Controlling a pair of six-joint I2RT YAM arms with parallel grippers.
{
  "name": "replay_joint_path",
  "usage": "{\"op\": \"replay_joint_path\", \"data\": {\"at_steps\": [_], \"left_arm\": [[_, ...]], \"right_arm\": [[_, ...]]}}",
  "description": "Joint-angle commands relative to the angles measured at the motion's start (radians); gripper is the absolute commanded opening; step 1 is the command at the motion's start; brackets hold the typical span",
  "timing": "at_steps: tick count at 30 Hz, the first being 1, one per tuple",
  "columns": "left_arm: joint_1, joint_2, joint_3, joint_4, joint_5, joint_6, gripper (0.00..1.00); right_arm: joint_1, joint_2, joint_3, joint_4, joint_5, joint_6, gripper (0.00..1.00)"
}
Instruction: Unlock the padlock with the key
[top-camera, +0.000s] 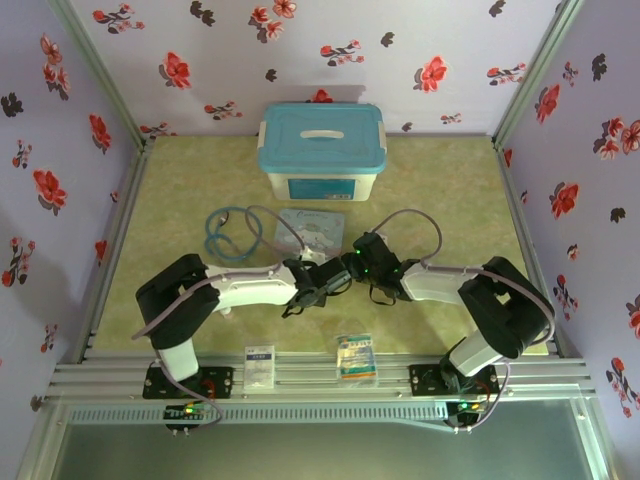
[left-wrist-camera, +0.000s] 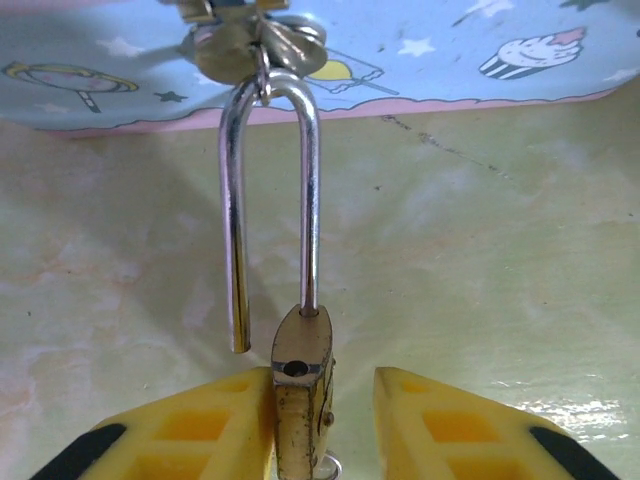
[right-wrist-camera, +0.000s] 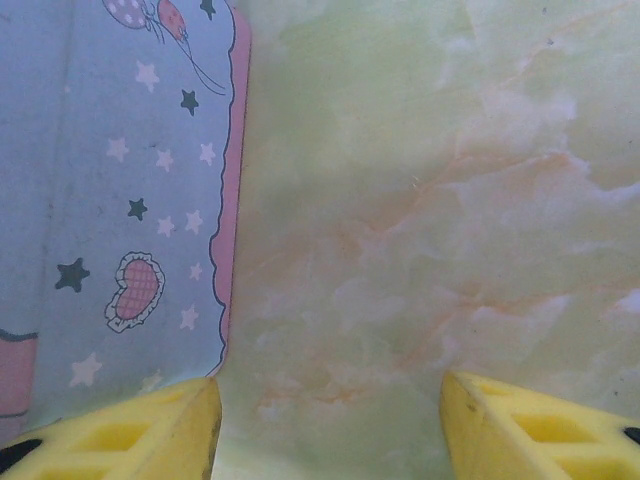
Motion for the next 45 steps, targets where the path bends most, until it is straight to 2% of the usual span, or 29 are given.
{"op": "replay_joint_path", "data": {"at_steps": [1, 11, 17, 23, 28, 30, 33, 34, 37, 41, 45], "left_arm": [[-0.018, 0.022, 0.035, -0.047, -0.052, 0.024, 0.3], [-0.049, 0.023, 0.081, -0.075, -0.077, 0.036, 0.29], [-0.046, -0.086, 0.003, 0.052, -0.033, 0.04, 0.32], [0.009, -0.33, -0.101, 0.156, 0.036, 0.079, 0.64], [0.139, -0.496, -0.255, 0.303, 0.221, 0.094, 0.81], [0.176, -0.549, -0.32, 0.374, 0.253, 0.086, 1.0], [0.245, -0.639, -0.421, 0.452, 0.278, 0.064, 1.0], [0.276, -0.663, -0.444, 0.469, 0.306, 0.054, 1.0], [0.344, -0.721, -0.482, 0.483, 0.368, 0.041, 1.0], [0.371, -0.783, -0.504, 0.443, 0.372, 0.046, 1.0], [0.402, -0.843, -0.58, 0.473, 0.374, -0.007, 1.0]], "right_arm": [[-0.006, 0.01, -0.019, 0.013, 0.026, 0.018, 0.59], [-0.005, -0.001, -0.027, 0.011, 0.025, 0.021, 0.59], [-0.005, -0.066, -0.054, 0.005, 0.035, 0.014, 0.59], [0.014, -0.188, -0.055, -0.112, 0.071, -0.043, 0.63], [0.119, -0.259, 0.01, -0.285, 0.159, -0.041, 0.7], [0.165, -0.246, 0.039, -0.317, 0.161, 0.014, 0.71], [0.224, -0.175, 0.073, -0.275, 0.101, 0.1, 0.79], [0.255, -0.144, 0.104, -0.288, 0.132, 0.116, 0.79], [0.318, -0.051, 0.188, -0.317, 0.213, 0.139, 0.79], [0.362, 0.051, 0.273, -0.327, 0.252, 0.174, 0.78], [0.389, 0.142, 0.311, -0.277, 0.269, 0.217, 0.74]]}}
